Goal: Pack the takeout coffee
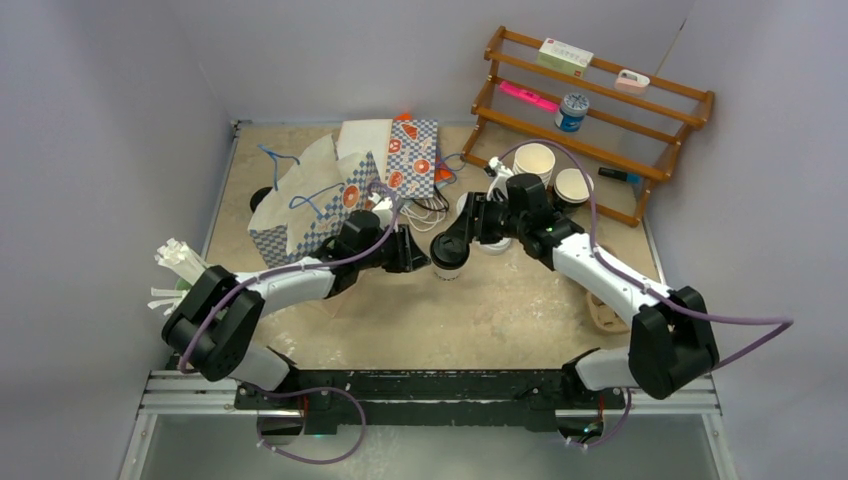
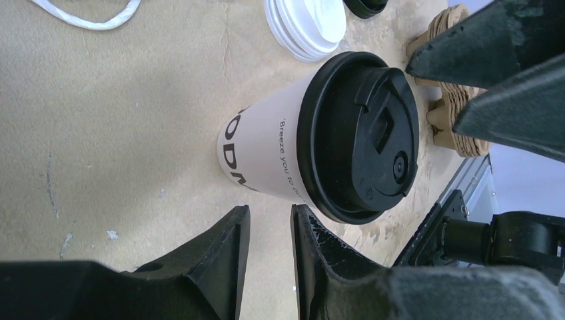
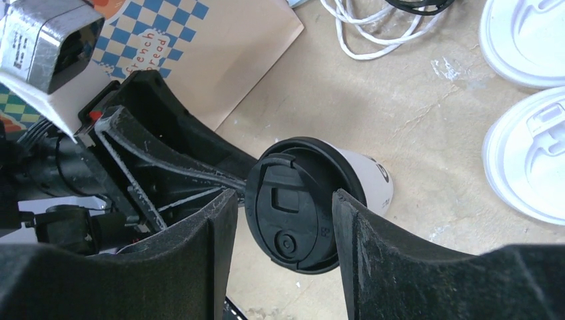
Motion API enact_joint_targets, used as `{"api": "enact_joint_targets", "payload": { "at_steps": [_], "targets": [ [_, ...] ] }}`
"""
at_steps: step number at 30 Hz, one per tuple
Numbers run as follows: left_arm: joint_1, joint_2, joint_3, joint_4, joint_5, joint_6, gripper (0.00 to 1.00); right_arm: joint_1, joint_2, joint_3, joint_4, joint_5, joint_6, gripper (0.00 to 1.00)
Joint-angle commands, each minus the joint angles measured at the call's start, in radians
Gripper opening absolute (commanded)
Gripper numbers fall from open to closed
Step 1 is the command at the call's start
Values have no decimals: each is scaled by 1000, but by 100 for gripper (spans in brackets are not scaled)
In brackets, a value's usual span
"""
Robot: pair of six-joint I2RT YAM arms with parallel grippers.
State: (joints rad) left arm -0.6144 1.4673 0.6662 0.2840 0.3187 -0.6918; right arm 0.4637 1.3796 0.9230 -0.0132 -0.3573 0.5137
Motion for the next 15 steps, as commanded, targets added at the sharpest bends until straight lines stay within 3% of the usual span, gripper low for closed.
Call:
{"api": "enact_joint_targets", "payload": {
  "at_steps": [1, 15],
  "targets": [
    [9, 14, 55, 65, 16, 15, 32, -4, -55, -20, -41, 4, 0, 57],
    [26, 101, 151, 61, 18, 43, 31, -3, -99, -59, -72, 22, 33, 59]
  ]
}}
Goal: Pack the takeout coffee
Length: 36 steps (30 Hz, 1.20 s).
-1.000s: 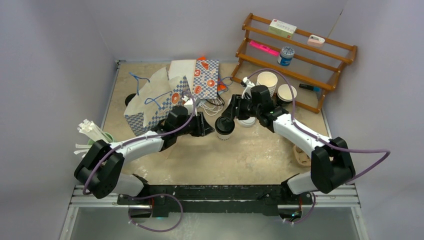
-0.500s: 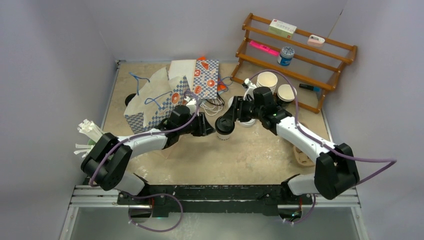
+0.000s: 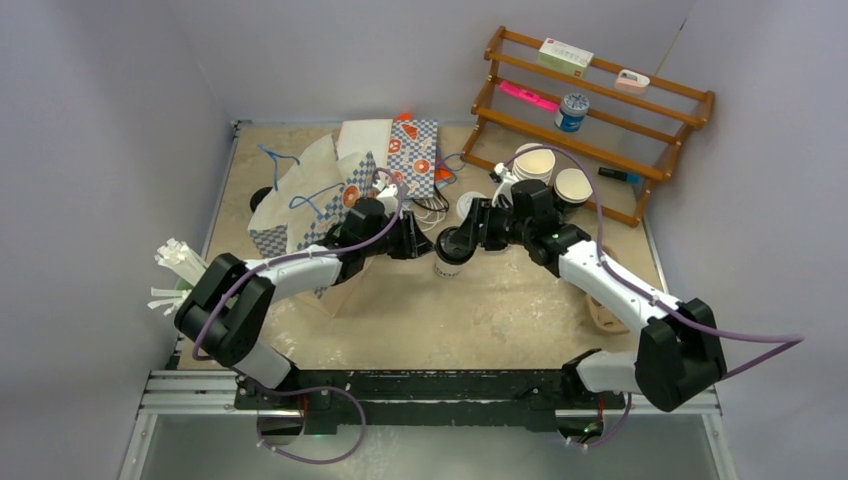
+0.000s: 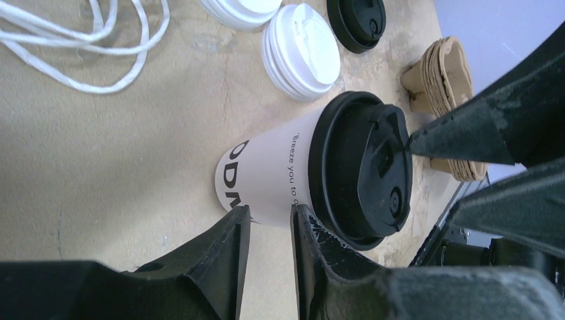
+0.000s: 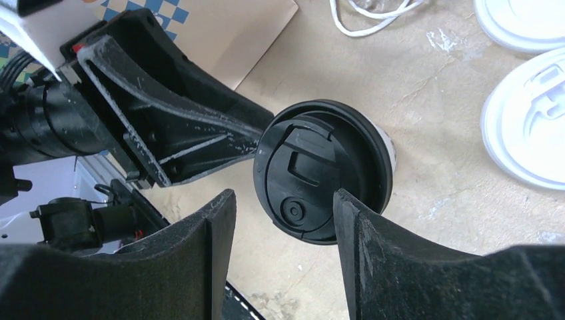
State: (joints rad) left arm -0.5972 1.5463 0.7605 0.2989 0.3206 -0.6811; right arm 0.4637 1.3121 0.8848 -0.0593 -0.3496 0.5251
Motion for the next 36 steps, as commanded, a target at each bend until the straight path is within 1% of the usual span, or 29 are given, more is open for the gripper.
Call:
{"api": "enact_joint_targets", "payload": {
  "at_steps": [1, 7, 10, 12, 15, 18, 21, 23, 28, 32, 36],
  "targets": [
    [9, 31, 63, 45, 18, 34, 31, -3, -35, -23, -24, 12, 25, 59],
    [14, 63, 87, 45, -4, 38, 31, -2, -49, -26, -19, -22, 45, 58],
    [14, 70, 96, 38, -25, 45, 31, 5, -57, -21, -21, -13, 42, 59],
    [16, 66, 100, 21, -47, 58, 31, 11, -64, -6, -40, 9, 23, 61],
    [20, 48, 101, -19, -85, 74, 31, 24, -66, 43, -85, 65, -15, 68],
    [22, 18, 90, -59, -116, 78, 28, 45, -71, 92, -114, 123, -43, 73],
    [22, -29, 63, -90, -143, 79, 28, 55, -65, 123, -130, 168, -60, 74],
    [22, -60, 46, -112, -155, 82, 28, 55, -53, 133, -129, 174, -63, 72],
    [20, -147, -24, -126, -140, 61, 28, 55, -18, 146, -112, 179, -65, 63],
    [17, -234, -111, -79, -85, -7, 28, 53, 15, 149, -115, 184, -46, 49],
    [-25, -274, -172, 0, -44, -74, 28, 53, 59, 169, -110, 209, -44, 39]
  ]
}}
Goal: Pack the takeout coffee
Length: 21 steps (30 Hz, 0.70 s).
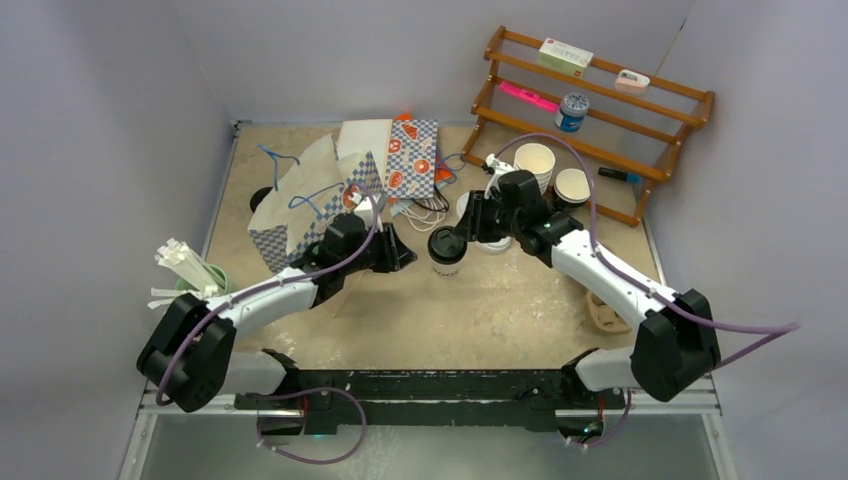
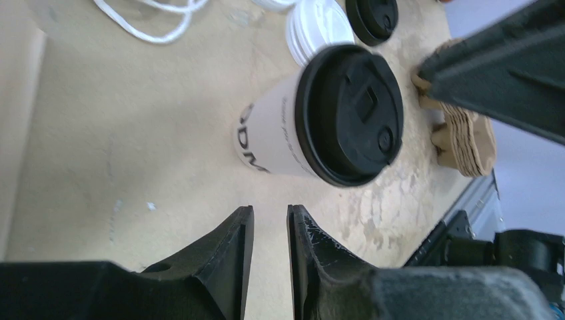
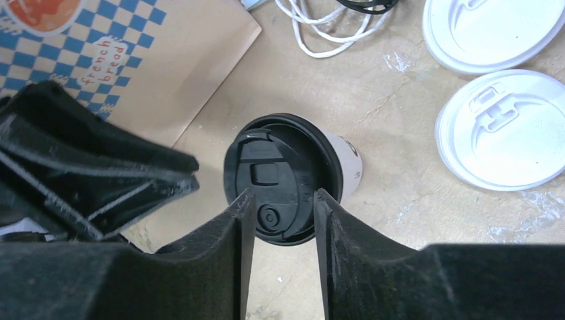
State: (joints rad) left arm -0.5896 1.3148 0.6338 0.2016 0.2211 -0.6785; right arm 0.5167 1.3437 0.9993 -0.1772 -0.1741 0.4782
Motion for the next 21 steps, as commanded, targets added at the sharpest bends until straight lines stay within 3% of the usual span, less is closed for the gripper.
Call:
{"api": "enact_joint_targets", "payload": {
  "at_steps": [1, 7, 21],
  "targets": [
    [-43, -42, -50, 113, 59, -87, 29, -2, 40, 59, 9, 34, 7, 38],
    [-55, 0, -45, 186, 71, -107, 31, -38, 131, 102, 9, 2, 47, 29],
    [12, 154, 45, 282, 155, -106, 25, -49, 135, 100, 26, -75, 57, 30]
  ]
}}
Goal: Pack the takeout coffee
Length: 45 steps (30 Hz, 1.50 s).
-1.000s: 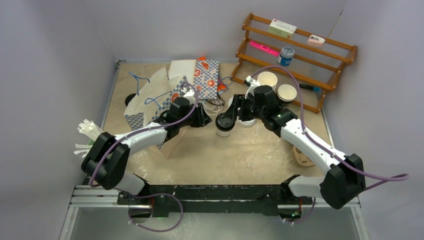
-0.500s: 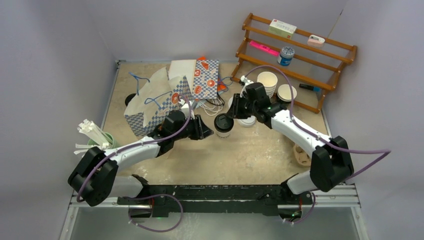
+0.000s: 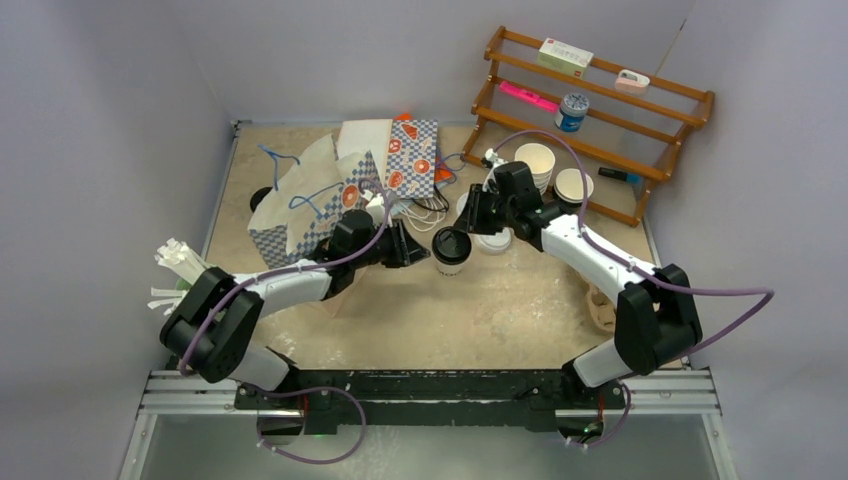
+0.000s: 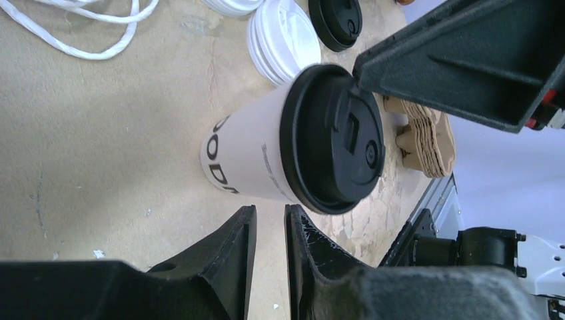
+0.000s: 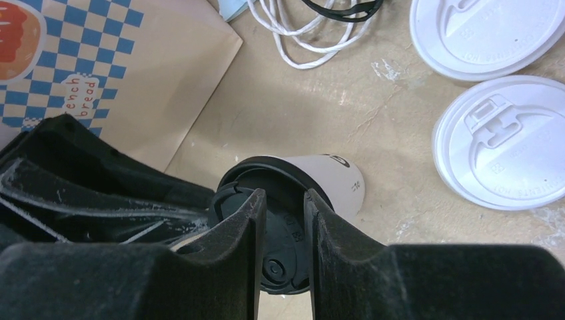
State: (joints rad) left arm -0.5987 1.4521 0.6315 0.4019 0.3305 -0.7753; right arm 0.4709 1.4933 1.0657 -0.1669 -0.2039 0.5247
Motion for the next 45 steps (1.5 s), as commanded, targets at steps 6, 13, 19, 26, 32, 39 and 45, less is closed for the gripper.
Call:
{"api": "enact_joint_targets", "payload": {
  "at_steps": [6, 13, 19, 26, 32, 39, 45],
  "targets": [
    [46, 33, 62, 91, 73, -4, 25, -3, -49, 0, 7, -86, 10, 33],
    [48, 47, 75, 108, 98, -7, 27, -3, -79, -24, -5, -112, 7, 40],
    [49, 99, 110, 107, 128, 0, 26, -3, -113, -52, -25, -131, -7, 42],
    [49, 148, 161, 92, 141, 29, 24, -3, -214, -118, -67, -129, 0, 45],
    [50, 181, 221, 38, 130, 79, 21, -3, -266, -128, -83, -43, 12, 49],
    [50, 253, 310, 5, 148, 117, 21, -3, -272, -105, -79, 37, -5, 76],
    [50, 320, 378, -3, 173, 123, 21, -3, -255, -93, -19, 74, 0, 85]
  ]
}}
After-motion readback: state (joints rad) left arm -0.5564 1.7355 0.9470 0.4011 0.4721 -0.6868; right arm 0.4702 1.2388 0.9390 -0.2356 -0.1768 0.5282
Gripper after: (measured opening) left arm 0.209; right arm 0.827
